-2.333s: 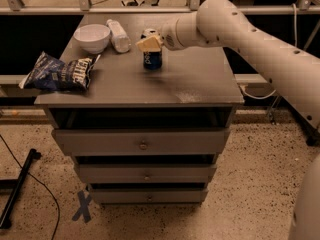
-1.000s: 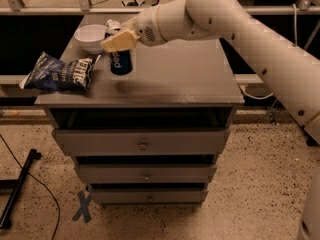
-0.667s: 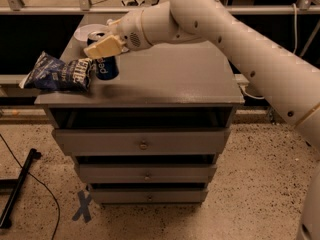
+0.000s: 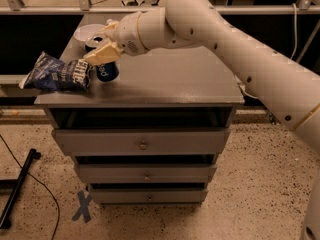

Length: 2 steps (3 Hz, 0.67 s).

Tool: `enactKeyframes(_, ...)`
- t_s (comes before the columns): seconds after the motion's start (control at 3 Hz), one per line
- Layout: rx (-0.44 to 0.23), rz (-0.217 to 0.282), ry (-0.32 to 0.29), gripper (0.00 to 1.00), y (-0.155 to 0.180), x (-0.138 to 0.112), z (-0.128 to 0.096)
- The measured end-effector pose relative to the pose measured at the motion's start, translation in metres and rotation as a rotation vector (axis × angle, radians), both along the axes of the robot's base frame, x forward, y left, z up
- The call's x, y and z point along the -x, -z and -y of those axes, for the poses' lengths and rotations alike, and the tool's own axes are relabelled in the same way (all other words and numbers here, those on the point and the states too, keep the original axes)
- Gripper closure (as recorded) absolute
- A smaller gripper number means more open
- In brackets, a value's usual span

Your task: Move pepsi can near blue chip bag

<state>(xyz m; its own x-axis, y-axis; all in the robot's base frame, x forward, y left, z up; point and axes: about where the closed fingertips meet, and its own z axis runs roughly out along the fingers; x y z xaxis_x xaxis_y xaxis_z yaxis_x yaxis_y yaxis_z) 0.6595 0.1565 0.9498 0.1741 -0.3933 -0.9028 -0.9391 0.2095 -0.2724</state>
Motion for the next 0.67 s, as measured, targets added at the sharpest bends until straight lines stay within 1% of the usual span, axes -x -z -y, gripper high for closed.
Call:
enactKeyframes(0.33, -0.057, -0.033, 0.024, 0.58, 0.008, 0.001, 0.008)
enactKeyframes(0.67, -0.192, -0.102, 0.045, 0.36, 0.019, 0.001, 0.020)
